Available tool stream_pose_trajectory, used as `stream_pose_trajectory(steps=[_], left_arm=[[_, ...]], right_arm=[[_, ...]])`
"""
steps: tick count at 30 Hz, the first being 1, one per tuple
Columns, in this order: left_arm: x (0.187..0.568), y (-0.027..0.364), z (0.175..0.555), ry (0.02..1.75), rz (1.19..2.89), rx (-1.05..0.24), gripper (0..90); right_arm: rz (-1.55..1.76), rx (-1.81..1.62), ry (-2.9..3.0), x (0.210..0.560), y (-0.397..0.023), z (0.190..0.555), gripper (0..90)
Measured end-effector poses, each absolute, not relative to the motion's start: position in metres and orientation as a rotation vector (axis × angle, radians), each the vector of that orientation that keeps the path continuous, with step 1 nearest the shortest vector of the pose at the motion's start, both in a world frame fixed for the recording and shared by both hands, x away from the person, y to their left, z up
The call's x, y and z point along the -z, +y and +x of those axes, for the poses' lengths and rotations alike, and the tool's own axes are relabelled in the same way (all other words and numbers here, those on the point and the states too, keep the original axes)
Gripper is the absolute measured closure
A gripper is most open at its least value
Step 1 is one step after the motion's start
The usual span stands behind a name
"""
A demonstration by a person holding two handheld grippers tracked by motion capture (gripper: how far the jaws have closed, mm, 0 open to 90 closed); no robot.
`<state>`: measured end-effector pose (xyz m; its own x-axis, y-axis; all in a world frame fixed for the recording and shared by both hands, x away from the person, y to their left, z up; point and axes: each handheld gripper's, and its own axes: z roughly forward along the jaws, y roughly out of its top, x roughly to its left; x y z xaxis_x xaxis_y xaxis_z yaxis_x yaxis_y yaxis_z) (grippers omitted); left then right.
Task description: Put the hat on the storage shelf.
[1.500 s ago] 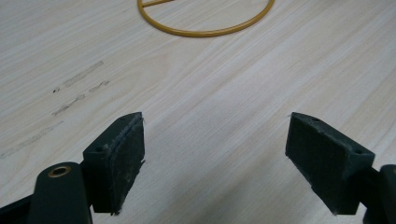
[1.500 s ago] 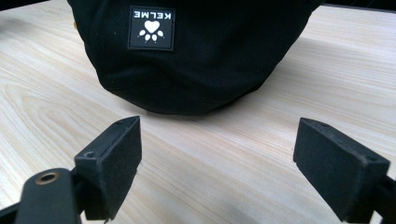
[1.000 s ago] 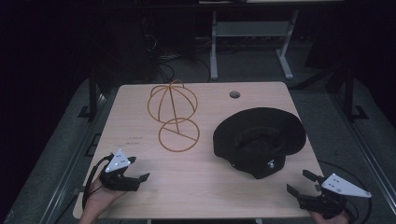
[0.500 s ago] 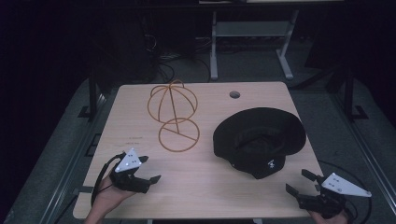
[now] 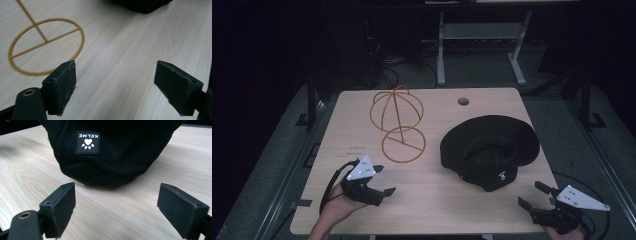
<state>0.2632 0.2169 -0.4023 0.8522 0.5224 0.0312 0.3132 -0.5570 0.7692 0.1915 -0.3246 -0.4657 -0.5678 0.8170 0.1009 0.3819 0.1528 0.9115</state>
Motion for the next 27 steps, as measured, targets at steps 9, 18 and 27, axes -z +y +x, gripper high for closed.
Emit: stream_pose_trajectory(steps=[9,18,27], left_arm=[[0.388,0.194,0.265,0.516,2.226,-0.305,17.2],[0.375,0.172,0.266,0.438,2.236,-0.288,17.3],[0.367,0.144,0.269,0.361,2.268,-0.266,17.4]], right_arm=[[1.144,-1.408,2.014,0.465,-0.326,0.191,14.4],[1.143,-1.407,2.024,0.466,-0.326,0.192,14.5],[1.142,-1.412,2.032,0.466,-0.326,0.192,14.5]])
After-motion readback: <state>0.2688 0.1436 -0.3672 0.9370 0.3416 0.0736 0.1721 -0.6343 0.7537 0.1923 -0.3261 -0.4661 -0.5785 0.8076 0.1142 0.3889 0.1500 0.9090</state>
